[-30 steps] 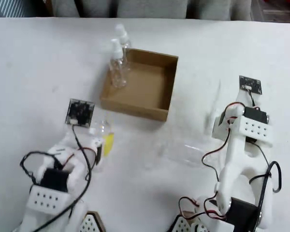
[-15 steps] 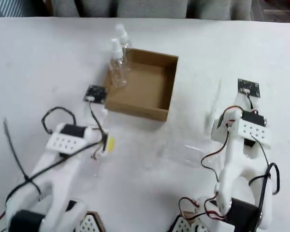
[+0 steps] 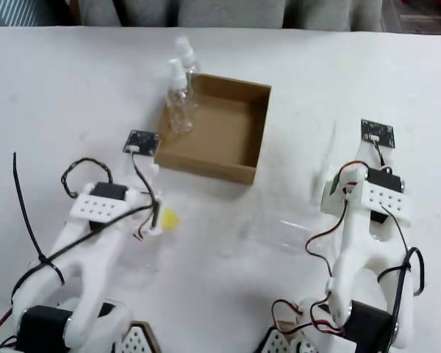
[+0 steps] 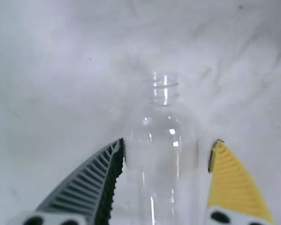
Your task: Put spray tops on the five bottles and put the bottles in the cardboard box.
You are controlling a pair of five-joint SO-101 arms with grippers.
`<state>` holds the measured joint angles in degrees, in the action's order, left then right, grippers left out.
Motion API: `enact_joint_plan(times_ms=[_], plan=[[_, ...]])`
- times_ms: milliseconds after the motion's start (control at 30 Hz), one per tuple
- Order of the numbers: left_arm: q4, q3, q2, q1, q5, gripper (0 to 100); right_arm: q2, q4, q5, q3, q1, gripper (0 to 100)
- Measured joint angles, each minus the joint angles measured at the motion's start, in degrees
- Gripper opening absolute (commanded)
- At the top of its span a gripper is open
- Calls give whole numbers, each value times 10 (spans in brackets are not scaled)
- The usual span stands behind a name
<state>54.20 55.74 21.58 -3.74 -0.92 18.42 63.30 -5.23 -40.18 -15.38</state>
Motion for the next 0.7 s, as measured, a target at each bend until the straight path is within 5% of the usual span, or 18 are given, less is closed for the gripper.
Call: enact_joint_plan(times_ms=[700], plan=[[149, -203, -192, 1, 25, 286, 0, -10, 0, 0, 0, 49]])
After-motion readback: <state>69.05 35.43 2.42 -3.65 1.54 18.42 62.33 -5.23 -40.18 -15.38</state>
